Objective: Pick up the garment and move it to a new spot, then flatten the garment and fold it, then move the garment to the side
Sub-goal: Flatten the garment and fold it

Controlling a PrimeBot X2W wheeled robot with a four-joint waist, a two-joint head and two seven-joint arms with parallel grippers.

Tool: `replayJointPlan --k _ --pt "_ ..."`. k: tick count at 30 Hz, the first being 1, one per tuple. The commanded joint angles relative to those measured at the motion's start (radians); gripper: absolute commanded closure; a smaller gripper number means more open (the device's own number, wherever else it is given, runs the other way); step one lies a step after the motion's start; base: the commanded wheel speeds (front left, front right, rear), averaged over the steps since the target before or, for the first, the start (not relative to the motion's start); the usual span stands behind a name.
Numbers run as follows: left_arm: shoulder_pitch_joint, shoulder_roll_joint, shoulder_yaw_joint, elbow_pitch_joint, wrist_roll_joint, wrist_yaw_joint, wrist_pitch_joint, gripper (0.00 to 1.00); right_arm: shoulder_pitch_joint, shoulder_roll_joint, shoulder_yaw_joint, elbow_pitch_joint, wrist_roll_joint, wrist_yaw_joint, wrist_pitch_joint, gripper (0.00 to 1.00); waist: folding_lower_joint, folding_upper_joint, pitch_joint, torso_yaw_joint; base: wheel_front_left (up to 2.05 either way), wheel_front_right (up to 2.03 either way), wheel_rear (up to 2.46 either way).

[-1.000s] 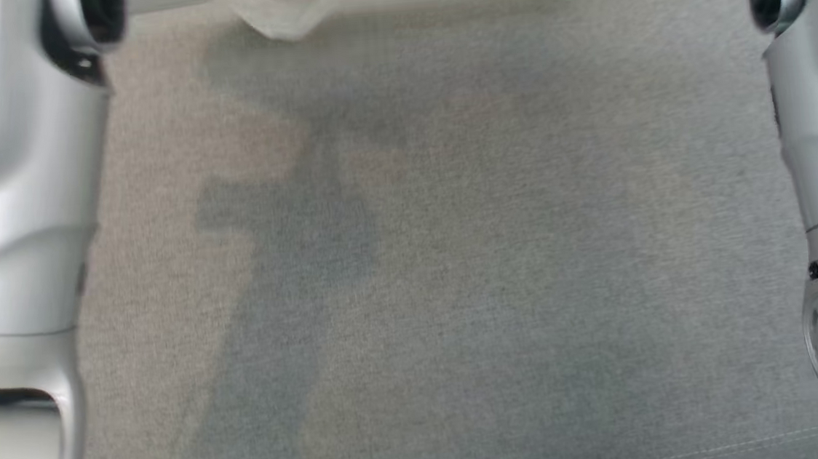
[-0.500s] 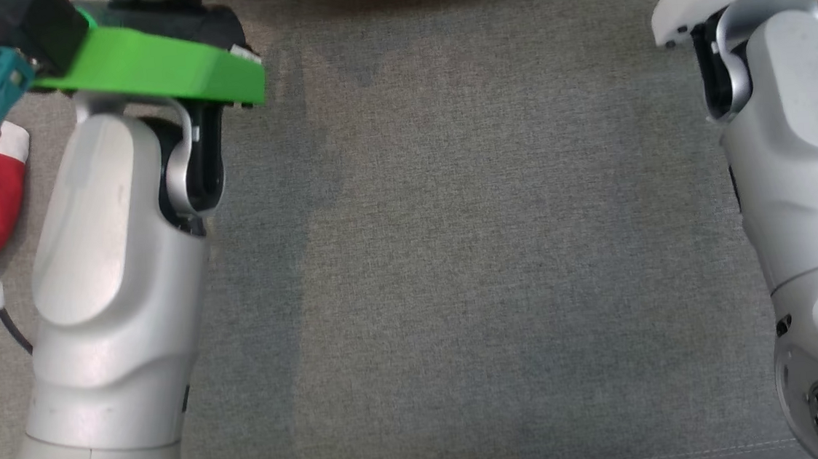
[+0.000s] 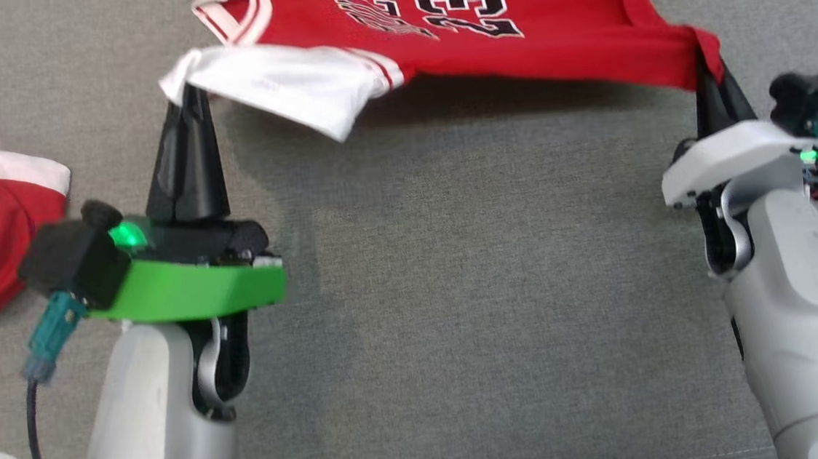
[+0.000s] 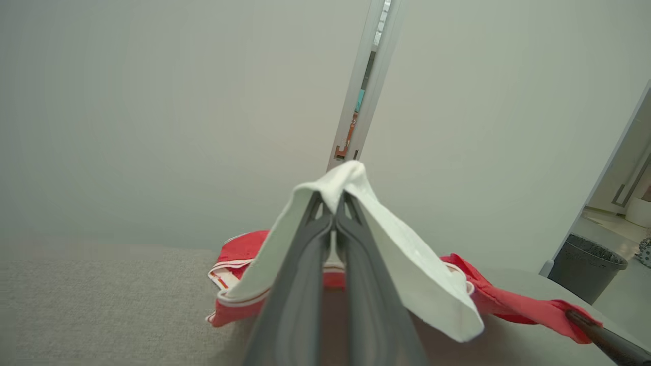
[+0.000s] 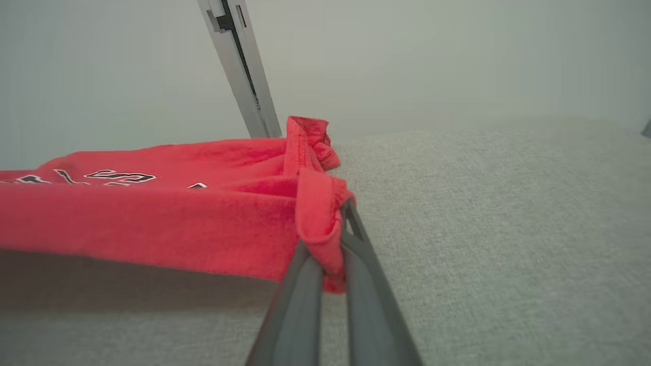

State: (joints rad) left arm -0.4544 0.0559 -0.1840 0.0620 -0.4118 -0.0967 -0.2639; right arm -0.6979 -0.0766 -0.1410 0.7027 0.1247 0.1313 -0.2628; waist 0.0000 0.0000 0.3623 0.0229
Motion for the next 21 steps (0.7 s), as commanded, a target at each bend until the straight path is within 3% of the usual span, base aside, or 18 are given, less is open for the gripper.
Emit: replayJointPlan --k 1,9,12,21 --pt "0.055 -0.001 0.002 -0.031 0.014 -0.004 -0.001 1.00 0.051 0.001 -0.009 -0.012 0.016 -0.001 -0.003 1.00 0.0000 0.0000 -0.094 0.006 0.00 0.00 0.00" --pt "0.340 -0.004 -0.019 -0.200 0.009 0.027 -0.001 1.00 0.311 0.015 -0.014 -0.126 0.092 -0.001 -0.002 1.00 0.0000 0.0000 -0.236 0.024 0.00 0.00 0.00" --pt "0.496 -0.005 -0.053 -0.269 0.013 0.057 -0.001 1.00 0.473 0.020 -0.031 -0.248 0.103 -0.001 0.026 1.00 0.0000 0.0000 -0.307 0.034 0.00 0.00 0.00" --pt "0.689 0.018 -0.065 -0.372 -0.001 0.100 0.039 1.00 0.721 0.024 -0.044 -0.494 0.161 -0.001 0.138 1.00 0.0000 0.0000 -0.350 0.043 0.00 0.00 0.00"
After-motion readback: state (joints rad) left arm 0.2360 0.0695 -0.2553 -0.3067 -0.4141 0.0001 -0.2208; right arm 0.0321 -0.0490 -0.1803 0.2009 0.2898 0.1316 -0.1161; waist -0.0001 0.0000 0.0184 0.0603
